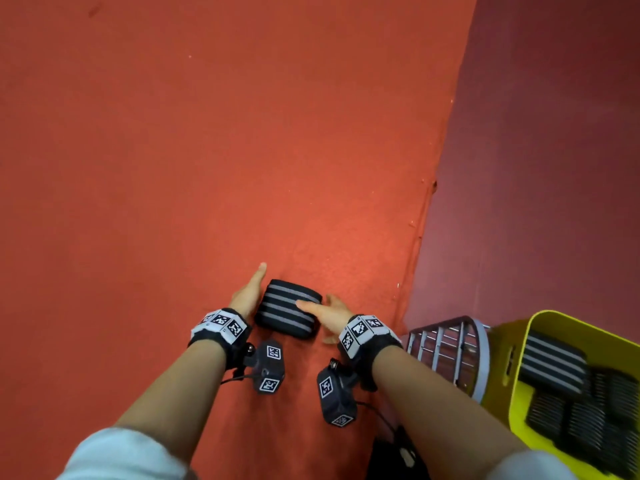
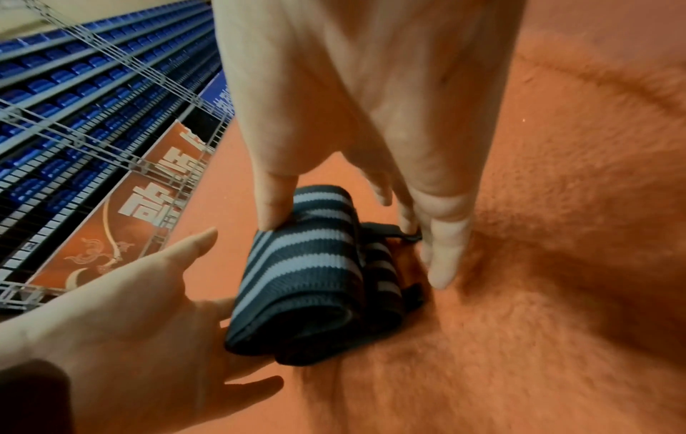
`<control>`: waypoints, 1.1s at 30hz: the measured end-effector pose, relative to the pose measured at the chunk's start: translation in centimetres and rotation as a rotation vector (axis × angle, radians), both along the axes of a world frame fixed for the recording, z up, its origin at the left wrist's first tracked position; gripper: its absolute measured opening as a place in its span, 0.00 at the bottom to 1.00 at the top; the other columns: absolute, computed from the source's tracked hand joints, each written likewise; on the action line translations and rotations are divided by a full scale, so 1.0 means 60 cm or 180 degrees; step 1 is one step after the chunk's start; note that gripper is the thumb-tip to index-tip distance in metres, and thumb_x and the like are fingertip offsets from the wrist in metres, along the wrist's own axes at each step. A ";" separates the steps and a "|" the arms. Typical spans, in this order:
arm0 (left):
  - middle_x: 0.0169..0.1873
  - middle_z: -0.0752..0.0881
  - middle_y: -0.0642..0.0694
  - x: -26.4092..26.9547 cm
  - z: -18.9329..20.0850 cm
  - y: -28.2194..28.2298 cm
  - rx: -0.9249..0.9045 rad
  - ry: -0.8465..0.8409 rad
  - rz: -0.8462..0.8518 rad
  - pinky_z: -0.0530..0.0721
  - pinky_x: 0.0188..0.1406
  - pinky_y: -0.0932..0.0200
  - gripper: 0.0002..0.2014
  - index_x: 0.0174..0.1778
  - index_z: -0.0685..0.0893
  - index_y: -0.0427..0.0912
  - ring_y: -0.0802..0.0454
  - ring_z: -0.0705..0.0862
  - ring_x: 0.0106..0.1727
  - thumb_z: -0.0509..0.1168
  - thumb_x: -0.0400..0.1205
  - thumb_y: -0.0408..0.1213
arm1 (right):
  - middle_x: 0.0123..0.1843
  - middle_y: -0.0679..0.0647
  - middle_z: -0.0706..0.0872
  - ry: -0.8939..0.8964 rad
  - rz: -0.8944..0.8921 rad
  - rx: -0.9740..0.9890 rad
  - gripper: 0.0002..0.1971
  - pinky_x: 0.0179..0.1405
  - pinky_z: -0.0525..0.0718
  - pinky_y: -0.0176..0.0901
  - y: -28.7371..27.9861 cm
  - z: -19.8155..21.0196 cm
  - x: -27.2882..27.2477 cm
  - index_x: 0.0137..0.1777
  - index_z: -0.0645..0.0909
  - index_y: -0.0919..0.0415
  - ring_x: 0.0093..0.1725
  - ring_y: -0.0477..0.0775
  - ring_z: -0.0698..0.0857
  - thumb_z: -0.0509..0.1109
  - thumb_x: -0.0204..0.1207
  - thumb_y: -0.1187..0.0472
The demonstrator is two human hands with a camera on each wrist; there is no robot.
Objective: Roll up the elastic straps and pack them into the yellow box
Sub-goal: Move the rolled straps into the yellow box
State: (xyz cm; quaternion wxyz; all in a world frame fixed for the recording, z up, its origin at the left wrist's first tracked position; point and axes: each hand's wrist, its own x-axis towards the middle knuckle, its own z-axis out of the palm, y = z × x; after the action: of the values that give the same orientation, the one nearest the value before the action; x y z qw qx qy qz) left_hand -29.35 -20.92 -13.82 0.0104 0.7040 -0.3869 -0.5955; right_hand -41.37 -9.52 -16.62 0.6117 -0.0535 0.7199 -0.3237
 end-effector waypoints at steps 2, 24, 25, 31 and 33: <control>0.62 0.86 0.41 -0.001 -0.022 0.003 0.0182 0.0093 -0.0086 0.78 0.51 0.53 0.50 0.68 0.80 0.39 0.45 0.85 0.53 0.66 0.61 0.76 | 0.66 0.54 0.83 -0.0092 -0.0160 -0.0084 0.35 0.47 0.85 0.41 -0.004 -0.019 0.007 0.72 0.73 0.57 0.55 0.50 0.83 0.80 0.68 0.47; 0.53 0.90 0.39 -0.169 0.086 0.175 0.0010 0.1302 -0.0857 0.83 0.64 0.47 0.39 0.60 0.86 0.41 0.43 0.89 0.56 0.68 0.65 0.70 | 0.53 0.59 0.91 -0.0266 -0.0542 -0.0745 0.20 0.46 0.87 0.42 0.175 0.116 -0.193 0.59 0.85 0.64 0.48 0.56 0.90 0.80 0.70 0.56; 0.52 0.91 0.39 -0.194 0.101 0.198 -0.0004 0.1371 -0.0969 0.83 0.63 0.48 0.35 0.58 0.87 0.42 0.43 0.89 0.55 0.66 0.67 0.68 | 0.52 0.60 0.91 -0.0208 -0.0581 -0.0778 0.19 0.44 0.85 0.42 0.205 0.135 -0.216 0.59 0.86 0.64 0.46 0.55 0.89 0.80 0.70 0.57; 0.53 0.90 0.36 -0.328 0.139 0.336 0.0066 0.1510 -0.1772 0.82 0.65 0.40 0.44 0.60 0.86 0.36 0.38 0.88 0.58 0.71 0.62 0.73 | 0.45 0.58 0.92 -0.0144 -0.0868 -0.0893 0.13 0.36 0.88 0.39 0.405 0.187 -0.336 0.58 0.84 0.65 0.39 0.50 0.90 0.74 0.75 0.59; 0.53 0.90 0.35 -0.367 0.131 0.389 0.0195 0.1457 -0.2052 0.83 0.64 0.40 0.51 0.61 0.85 0.32 0.37 0.88 0.58 0.73 0.57 0.75 | 0.50 0.63 0.91 -0.0216 -0.1002 -0.0848 0.18 0.49 0.90 0.48 0.474 0.185 -0.368 0.58 0.84 0.65 0.45 0.56 0.90 0.78 0.71 0.57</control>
State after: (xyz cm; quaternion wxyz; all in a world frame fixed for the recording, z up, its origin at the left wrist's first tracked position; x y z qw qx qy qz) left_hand -51.40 2.40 -5.98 -0.1121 0.3954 -0.5578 -0.7210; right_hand -63.44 18.91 -5.49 0.5650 -0.0099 0.6491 -0.5092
